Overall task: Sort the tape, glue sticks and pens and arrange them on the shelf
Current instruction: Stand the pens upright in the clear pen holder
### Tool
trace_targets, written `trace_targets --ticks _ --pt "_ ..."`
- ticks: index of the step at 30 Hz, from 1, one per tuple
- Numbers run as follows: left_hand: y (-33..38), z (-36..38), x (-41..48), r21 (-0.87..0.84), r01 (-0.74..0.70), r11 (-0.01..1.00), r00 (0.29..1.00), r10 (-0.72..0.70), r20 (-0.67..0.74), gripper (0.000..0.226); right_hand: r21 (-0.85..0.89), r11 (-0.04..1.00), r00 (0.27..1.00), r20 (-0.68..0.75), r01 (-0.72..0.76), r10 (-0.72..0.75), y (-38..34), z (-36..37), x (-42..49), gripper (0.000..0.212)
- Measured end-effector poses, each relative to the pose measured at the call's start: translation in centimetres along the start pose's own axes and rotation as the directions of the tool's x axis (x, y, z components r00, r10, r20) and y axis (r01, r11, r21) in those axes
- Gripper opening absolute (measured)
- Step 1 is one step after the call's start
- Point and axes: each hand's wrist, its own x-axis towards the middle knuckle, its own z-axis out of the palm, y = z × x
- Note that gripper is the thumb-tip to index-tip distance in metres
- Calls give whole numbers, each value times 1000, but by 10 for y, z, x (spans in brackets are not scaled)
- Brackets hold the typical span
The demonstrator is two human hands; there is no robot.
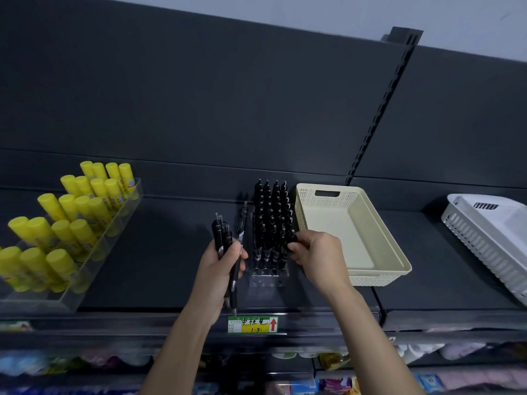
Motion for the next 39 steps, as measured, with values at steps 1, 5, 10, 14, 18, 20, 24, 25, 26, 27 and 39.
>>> trace_targets --ticks 1,5,10,14,18,20,24,25,26,27,39 --pt "0 0 0 3 1 1000 1000 -1 -1 11 10 1000 1000 -5 -11 11 0 -1 0 12" --pt "-1 1 -1 4 4 1000 1000 -4 3 9 -14 999 999 9 -36 36 -3 -6 3 12" --pt "-3 3 -2 10 10 1000 1000 -10 6 8 -135 990 998 62 33 -25 -14 -8 10 20" --pt "-4 4 -3 12 3 1000 1000 -3 10 8 -213 975 994 103 67 -46 -16 -10 9 18" --pt "-4 5 -5 24 0 1000 1000 0 17 10 -189 980 995 84 59 -44 -13 -8 6 21" --pt "-5 5 -5 26 -2 1000 1000 1 24 9 -158 986 997 72 47 -36 -10 -8 4 20" --pt "-5 5 -5 25 -2 1000 999 1 43 8 10 999 999 -28 -45 46 -3 -10 -5 11" --pt "-6 5 -5 25 -1 1000 999 0 52 9 88 993 995 -53 -79 84 -5 -10 -9 6" --pt "-6 5 -5 26 -1 1000 998 0 66 9 176 979 991 -66 -105 118 -6 -10 -12 5" --pt "-6 5 -5 30 -6 1000 996 3 89 10 251 960 988 -56 -127 145 -9 -10 -15 12" --pt "-10 17 -13 252 -41 967 982 -6 187 19 712 678 982 159 -182 97 -33 0 -25 30"
